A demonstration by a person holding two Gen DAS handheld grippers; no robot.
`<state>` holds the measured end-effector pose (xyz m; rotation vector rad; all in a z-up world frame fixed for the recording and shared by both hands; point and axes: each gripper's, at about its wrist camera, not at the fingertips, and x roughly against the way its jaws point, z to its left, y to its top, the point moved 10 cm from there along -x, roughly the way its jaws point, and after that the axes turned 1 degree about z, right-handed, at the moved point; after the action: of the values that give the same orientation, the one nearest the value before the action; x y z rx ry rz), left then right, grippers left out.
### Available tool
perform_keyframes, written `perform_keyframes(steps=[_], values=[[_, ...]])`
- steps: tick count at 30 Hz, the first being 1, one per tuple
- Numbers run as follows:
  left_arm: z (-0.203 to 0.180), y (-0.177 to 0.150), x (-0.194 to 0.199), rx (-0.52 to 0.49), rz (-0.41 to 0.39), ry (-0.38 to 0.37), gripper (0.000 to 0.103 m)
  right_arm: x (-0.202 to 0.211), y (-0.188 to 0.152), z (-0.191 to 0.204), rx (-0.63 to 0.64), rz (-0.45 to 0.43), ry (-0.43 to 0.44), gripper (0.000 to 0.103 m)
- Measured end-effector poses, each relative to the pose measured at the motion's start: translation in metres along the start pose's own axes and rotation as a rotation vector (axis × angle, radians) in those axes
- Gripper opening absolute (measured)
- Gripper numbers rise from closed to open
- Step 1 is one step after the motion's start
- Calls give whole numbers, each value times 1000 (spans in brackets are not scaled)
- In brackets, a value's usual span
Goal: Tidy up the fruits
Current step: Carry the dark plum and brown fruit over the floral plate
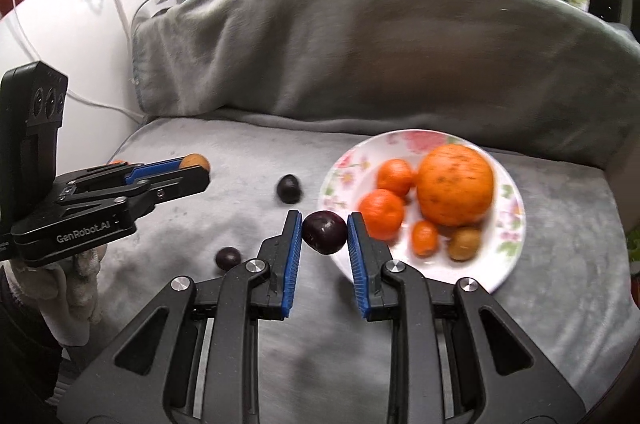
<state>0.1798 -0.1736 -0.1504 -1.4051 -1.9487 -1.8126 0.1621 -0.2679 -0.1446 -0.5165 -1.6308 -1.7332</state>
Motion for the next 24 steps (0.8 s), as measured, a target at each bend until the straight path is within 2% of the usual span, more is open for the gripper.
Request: perform_keyframes(steps=[11,24], values=[[-32,7,-13,-31,4,-28,25,23,-8,-64,-81,-24,-68,24],[-70,7,-30,-74,25,-63,25,25,-10,-107,-137,-32,-98,24]])
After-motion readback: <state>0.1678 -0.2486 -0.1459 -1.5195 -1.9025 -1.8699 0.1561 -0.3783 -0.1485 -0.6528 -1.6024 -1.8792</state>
